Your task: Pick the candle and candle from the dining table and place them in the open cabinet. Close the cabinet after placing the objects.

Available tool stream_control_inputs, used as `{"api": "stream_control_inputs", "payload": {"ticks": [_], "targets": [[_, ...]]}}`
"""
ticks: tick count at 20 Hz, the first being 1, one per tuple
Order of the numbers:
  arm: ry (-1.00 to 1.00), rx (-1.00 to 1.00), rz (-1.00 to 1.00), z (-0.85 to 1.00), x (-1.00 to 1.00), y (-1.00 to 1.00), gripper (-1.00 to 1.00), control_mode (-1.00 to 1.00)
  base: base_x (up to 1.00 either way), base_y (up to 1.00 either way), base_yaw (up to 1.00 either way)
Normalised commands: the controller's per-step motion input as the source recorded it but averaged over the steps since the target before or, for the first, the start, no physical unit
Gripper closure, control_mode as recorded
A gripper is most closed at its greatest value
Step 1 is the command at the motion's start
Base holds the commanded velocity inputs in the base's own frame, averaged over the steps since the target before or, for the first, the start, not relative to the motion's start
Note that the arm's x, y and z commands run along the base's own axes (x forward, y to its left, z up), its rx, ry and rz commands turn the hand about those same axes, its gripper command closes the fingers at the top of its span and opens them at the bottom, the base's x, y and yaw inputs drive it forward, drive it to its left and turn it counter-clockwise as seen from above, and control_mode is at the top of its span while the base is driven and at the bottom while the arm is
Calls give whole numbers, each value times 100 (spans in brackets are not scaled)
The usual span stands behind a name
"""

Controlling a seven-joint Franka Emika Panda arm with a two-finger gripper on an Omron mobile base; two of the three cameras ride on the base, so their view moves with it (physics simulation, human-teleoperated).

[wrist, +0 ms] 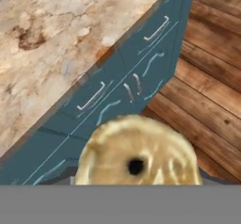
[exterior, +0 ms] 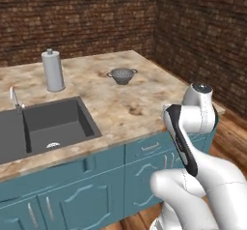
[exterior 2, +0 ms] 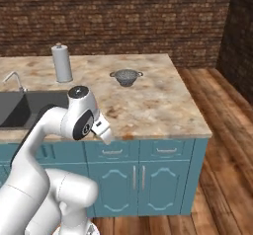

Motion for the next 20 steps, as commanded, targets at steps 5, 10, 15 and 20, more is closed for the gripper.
{"api": "stream_control_inputs", "payload": {"ticks": [5,10,15,20], "targets": [[0,0,0,0,0,0,100,100,-24,-4,-45],[0,0,0,0,0,0,100,100,-2,-1,-43],[0,0,0,0,0,0,100,100,0,-13,-36],[0,0,0,0,0,0,100,100,9,-20,-33]]}}
